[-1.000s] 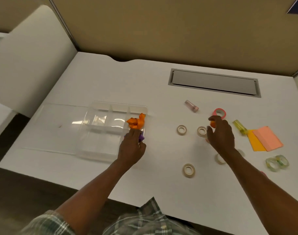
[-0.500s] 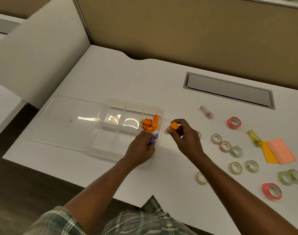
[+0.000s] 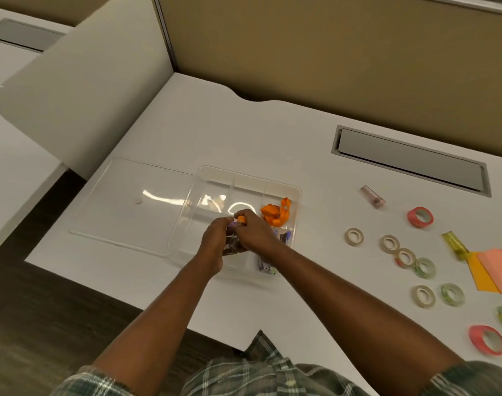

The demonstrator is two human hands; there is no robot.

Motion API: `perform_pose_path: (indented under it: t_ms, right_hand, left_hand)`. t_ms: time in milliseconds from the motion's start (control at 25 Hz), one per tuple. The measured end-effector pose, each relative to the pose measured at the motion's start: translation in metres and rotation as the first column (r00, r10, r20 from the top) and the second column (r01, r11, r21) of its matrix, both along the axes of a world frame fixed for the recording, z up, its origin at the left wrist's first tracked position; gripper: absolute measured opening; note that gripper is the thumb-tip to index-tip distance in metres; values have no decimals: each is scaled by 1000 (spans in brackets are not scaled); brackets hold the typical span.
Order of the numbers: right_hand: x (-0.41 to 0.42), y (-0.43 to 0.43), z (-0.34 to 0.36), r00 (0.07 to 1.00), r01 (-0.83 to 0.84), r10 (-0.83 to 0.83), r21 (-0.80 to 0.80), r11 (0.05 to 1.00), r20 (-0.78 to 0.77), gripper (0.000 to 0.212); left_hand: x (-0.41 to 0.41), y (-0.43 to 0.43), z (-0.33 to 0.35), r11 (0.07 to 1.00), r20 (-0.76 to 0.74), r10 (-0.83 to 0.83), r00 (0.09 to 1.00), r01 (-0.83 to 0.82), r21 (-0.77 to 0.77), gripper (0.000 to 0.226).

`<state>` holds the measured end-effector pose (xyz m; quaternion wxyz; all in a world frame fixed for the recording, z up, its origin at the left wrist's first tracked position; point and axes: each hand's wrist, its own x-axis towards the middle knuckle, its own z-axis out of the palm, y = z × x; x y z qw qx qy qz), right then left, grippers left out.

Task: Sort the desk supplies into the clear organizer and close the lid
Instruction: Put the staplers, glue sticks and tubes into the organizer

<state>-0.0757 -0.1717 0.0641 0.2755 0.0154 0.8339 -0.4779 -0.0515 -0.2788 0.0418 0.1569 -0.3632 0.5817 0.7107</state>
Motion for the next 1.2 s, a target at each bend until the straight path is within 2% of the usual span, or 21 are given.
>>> perform_pose_path:
  t_ms: [120,240,360,480,600,720,800,920,1040,1200]
  right_hand:
    - [-4,-13,-10,987,-143,156,219,965,-42,47]
    - [-4,-21,-18,977,-200,214,321,926,-7,54]
    - [-5,-24,-19,977,-207,211,352,913,29,43]
    - [-9,-19,-16,968,-233,250,370,899,3,28]
    - [-8,-14,-10,955,-253,294,395,883,-47,39]
    - [-8,0,-1,968,-185,230,329,926,-104,56]
    - [-11,19,6,977,-129,170,275,953,-129,57]
    - [-15,56,13,978,-48,102,279,959,-181,48]
    - [-15,111,12,977,49,24,330,943,-213,41]
    - [-1,201,1,972,183,-99,424,887,-212,35]
  left_hand:
    - [-6,3,-2,1000,62,-25,998,26,-15,44]
    - [-10,7,-8,997,95,-70,993,73,-27,65]
    - [-9,10,-9,998,98,-59,993,59,8,72]
    - [-11,11,-10,997,84,-71,994,73,-14,73]
    - [-13,13,-8,986,81,-142,986,148,-73,78]
    - [-14,17,-4,960,68,-204,977,213,-183,80]
    - [-15,23,-1,897,41,-256,966,254,-362,78]
    - [-19,45,6,749,-12,-331,944,255,-612,69]
    - [-27,86,11,688,-145,-444,884,233,-687,53]
    - [-39,157,5,596,-169,-661,731,375,-710,43]
